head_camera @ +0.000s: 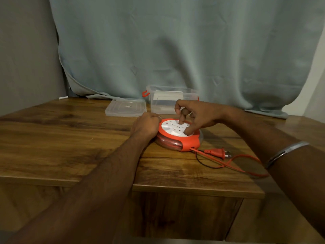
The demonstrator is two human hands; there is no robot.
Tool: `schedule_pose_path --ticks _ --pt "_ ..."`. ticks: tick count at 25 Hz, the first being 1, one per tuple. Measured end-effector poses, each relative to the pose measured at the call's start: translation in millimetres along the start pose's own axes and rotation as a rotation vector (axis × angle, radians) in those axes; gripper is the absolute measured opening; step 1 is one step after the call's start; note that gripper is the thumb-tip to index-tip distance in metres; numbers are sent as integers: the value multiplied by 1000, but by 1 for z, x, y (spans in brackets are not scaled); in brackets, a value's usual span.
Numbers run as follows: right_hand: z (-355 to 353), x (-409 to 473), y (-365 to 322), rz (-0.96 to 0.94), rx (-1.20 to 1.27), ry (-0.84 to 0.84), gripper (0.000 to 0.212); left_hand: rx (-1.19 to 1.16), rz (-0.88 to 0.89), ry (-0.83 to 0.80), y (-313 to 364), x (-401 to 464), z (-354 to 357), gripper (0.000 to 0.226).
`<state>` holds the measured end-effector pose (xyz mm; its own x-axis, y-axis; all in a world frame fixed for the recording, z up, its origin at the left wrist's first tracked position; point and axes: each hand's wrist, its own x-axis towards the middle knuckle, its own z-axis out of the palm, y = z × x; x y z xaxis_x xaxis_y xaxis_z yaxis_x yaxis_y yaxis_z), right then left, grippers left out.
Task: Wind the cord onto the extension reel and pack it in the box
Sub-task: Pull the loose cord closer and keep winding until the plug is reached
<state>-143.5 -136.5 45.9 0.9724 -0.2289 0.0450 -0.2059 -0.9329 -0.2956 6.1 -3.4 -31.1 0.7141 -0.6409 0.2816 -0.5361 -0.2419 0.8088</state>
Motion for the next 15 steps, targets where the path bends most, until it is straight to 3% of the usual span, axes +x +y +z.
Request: schedule_pose_path --ticks 7,15 --pt "9 7 -14 40 -180 63 33 28 34 8 0 -1 -1 35" --pt "18 14 -30 107 -188 94 46 4 49 10 0 -3 -3 37"
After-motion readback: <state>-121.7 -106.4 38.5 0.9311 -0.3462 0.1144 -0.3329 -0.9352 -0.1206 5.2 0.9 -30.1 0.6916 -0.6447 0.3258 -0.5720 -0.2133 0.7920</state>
